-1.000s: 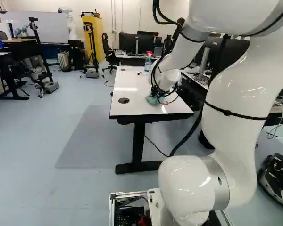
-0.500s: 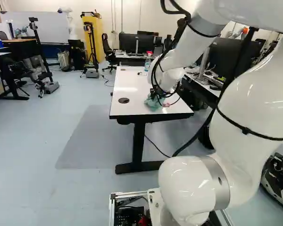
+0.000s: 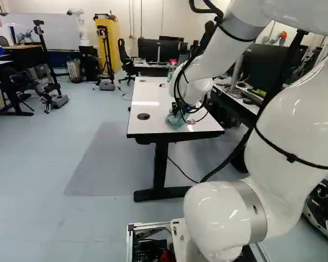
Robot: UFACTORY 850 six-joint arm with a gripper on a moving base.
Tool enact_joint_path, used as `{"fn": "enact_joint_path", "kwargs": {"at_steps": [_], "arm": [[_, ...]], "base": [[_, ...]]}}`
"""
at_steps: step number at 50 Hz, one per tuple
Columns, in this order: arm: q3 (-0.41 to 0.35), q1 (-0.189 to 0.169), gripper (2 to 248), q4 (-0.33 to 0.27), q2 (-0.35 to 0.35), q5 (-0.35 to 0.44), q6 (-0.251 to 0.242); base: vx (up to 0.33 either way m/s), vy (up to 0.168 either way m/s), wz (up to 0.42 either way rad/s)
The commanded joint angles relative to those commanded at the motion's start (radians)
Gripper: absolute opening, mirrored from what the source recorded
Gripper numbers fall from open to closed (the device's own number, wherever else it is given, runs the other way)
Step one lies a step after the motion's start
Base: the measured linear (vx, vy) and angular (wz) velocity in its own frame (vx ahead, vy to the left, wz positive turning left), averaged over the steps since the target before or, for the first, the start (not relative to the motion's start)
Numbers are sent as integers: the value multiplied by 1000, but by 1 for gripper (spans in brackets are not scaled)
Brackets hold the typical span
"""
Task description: Clean the table with the green towel
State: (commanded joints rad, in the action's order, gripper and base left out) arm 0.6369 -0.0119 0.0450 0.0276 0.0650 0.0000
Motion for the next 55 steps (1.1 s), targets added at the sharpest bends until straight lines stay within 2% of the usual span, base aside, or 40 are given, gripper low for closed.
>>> {"fn": "enact_joint_path", "kwargs": {"at_steps": [16,39,55], "arm": [[-3,13,63,0,3,0,0],[-5,94,63,-2,5,56,0],[4,151,63,-16,-4,61,0]], "base": [[0,0,0],[0,0,0],[0,0,0]]}}
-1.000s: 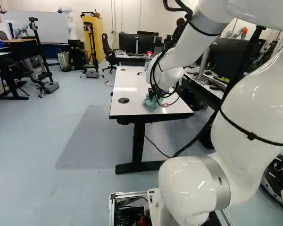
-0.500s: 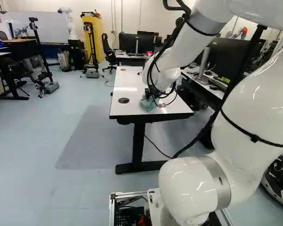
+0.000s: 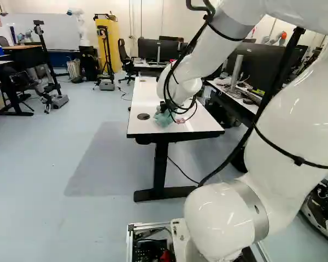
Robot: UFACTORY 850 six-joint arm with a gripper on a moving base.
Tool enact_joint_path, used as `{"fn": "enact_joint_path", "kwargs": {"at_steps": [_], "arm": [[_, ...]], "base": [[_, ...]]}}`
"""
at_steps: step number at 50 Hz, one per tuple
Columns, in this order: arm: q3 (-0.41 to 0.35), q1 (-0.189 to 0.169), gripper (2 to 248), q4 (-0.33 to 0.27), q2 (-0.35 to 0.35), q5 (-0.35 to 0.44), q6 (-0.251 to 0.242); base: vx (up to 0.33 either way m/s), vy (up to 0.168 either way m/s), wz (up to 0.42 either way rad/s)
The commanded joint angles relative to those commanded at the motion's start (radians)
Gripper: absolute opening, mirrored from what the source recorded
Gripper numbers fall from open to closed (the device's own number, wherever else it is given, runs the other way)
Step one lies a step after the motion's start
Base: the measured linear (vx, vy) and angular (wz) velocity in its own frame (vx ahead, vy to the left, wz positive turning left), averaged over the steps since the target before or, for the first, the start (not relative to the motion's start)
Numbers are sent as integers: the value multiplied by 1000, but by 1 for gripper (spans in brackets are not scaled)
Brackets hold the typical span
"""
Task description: Clean the table with the green towel
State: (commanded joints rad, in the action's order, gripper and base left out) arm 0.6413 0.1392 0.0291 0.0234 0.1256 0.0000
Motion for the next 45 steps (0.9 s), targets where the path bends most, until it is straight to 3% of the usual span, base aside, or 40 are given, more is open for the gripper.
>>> {"fn": "enact_joint_path", "kwargs": {"at_steps": [20,45], "arm": [[26,70,63,-10,-25,0,0],[110,145,63,-10,-106,0,0]], "base": [[0,0,0],[0,0,0]]}}
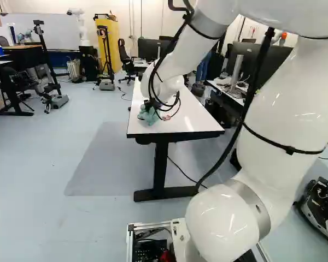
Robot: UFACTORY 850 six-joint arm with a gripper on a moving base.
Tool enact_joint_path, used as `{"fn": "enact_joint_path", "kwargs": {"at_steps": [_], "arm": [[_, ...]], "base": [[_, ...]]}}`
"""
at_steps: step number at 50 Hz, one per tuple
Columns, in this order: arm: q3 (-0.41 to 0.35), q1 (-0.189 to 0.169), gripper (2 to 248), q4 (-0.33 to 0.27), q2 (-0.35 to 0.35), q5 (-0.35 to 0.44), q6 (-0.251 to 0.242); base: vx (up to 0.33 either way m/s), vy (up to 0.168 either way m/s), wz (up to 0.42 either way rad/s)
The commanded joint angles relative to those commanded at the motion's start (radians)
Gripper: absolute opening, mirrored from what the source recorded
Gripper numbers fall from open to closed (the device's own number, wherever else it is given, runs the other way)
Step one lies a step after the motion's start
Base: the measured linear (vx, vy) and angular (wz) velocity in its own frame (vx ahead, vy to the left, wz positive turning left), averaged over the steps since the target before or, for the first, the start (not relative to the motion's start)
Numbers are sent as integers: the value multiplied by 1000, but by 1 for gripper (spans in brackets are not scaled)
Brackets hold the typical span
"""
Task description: Clean the table with the green towel
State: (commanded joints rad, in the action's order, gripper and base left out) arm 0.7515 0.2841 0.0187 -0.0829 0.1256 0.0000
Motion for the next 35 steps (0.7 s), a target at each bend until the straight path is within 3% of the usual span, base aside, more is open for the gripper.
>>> {"fn": "enact_joint_path", "kwargs": {"at_steps": [14,29,30,34,35], "arm": [[63,12,63,0,-58,0,0],[65,12,63,0,-60,0,0],[65,12,81,0,-60,0,0],[65,12,81,0,-60,0,0],[65,12,115,0,-60,0,0]], "base": [[0,0,0],[0,0,0],[0,0,0],[0,0,0],[0,0,0]]}}
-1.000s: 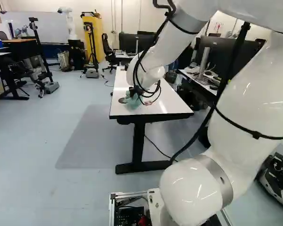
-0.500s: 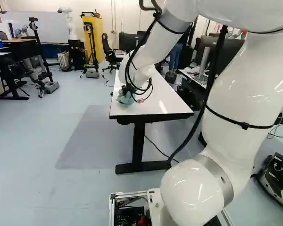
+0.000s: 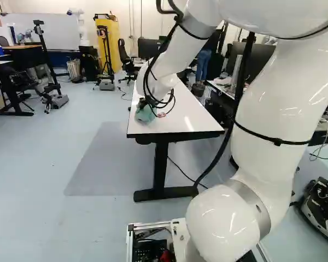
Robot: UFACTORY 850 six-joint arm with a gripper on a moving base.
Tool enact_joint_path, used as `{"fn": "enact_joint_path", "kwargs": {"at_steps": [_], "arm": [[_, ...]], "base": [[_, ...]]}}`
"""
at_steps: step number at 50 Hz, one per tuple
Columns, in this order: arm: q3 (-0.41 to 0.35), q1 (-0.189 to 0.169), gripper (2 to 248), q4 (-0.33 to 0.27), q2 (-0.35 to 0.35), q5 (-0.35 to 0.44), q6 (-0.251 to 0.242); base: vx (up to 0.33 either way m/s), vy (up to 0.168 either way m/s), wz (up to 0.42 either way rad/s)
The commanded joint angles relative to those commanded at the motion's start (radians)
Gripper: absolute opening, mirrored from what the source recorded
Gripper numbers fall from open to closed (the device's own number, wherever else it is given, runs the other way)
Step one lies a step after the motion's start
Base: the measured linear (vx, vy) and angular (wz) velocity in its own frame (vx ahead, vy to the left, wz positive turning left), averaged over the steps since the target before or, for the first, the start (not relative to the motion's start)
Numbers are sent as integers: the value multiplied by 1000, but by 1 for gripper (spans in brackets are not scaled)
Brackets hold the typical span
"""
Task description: Clean the table with the green towel
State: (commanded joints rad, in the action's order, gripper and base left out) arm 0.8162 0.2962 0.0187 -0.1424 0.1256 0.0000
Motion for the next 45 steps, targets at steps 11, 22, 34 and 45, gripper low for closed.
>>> {"fn": "enact_joint_path", "kwargs": {"at_steps": [11,22,34,45], "arm": [[0,0,187,0,0,0,0],[0,0,247,0,0,0,0],[-2,-1,247,0,1,2,0],[-15,-6,247,0,9,16,0]], "base": [[0,0,0],[0,0,0],[0,0,0],[0,0,0]]}}
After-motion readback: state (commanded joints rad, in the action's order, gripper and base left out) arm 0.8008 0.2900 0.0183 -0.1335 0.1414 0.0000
